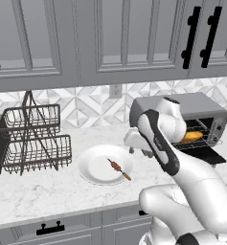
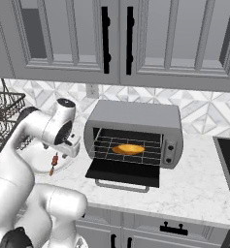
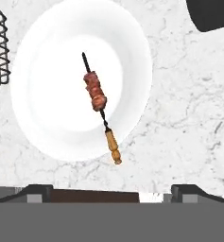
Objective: Pick up the kebab skewer and baguette bread, and place them inside the toaster oven. Close the toaster oven door and start by setting the timer.
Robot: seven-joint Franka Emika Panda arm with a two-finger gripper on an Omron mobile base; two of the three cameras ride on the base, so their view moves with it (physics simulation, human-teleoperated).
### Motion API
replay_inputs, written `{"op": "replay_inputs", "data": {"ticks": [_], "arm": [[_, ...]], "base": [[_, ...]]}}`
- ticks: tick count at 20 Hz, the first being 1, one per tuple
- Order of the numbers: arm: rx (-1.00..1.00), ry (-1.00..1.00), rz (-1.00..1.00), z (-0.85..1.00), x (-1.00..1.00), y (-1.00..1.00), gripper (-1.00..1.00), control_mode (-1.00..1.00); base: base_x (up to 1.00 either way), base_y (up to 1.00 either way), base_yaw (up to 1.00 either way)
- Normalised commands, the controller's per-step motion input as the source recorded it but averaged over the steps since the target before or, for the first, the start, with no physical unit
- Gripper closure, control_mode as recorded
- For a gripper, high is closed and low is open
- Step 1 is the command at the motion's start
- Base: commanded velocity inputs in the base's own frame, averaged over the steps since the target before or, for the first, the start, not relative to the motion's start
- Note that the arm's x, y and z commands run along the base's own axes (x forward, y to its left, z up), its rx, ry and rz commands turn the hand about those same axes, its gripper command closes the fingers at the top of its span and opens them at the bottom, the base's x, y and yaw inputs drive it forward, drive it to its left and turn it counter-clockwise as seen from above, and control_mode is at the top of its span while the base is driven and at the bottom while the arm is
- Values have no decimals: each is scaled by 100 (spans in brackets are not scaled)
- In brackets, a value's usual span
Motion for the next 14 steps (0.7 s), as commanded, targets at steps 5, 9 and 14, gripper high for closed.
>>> {"op": "replay_inputs", "data": {"ticks": [5,9,14], "arm": [[-8,2,31,-24,48,92,-100,-100],[-2,11,22,-21,82,24,-100,-100],[-3,3,14,-31,60,0,-100,-100]], "base": [[0,0,0],[0,0,0],[0,0,0]]}}
